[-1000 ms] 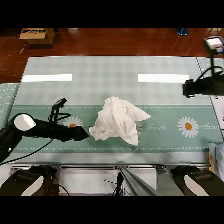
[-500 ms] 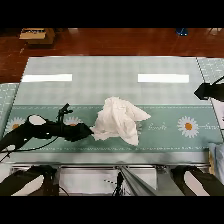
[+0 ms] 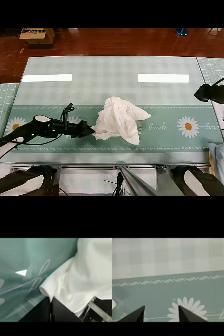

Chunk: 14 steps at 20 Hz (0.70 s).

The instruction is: Fold the shirts.

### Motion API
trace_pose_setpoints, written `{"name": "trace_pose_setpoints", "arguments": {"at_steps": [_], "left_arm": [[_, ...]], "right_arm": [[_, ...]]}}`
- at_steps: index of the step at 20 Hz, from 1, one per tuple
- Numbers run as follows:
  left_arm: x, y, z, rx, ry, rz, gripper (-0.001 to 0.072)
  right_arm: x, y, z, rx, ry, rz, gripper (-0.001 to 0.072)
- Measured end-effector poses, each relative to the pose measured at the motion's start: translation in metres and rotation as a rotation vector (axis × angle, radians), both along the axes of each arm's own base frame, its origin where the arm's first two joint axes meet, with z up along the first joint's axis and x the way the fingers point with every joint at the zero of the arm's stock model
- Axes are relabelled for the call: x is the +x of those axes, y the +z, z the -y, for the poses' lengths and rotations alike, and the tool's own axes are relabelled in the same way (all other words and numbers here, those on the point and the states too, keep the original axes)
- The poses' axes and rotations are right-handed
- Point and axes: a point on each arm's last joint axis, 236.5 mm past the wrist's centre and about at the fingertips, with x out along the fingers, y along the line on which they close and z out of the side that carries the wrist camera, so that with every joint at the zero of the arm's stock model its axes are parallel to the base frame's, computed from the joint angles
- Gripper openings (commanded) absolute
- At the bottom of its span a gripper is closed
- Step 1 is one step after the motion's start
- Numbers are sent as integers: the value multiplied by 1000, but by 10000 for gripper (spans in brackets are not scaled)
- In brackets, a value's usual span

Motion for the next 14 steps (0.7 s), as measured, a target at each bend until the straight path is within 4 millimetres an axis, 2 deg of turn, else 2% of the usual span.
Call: {"name": "trace_pose_setpoints", "arguments": {"at_steps": [2, 4, 6, 9, 14], "left_arm": [[0, 1, 1, -8, -5, 5, 20], [0, 2, 2, -14, -11, 10, 20], [-1, 3, 3, -19, -17, 16, 20], [-1, 4, 4, -23, -22, 19, 20], [-3, 6, 5, -35, -38, 24, 20]], "right_arm": [[-6, -18, -6, 63, -19, -37, 568], [-13, -45, -25, 176, -31, -86, 595], [-20, -76, -56, 317, -34, -139, 595], [-25, -112, -104, 477, -31, -198, 595], [-22, -150, -174, 618, -28, -259, 594]]}}
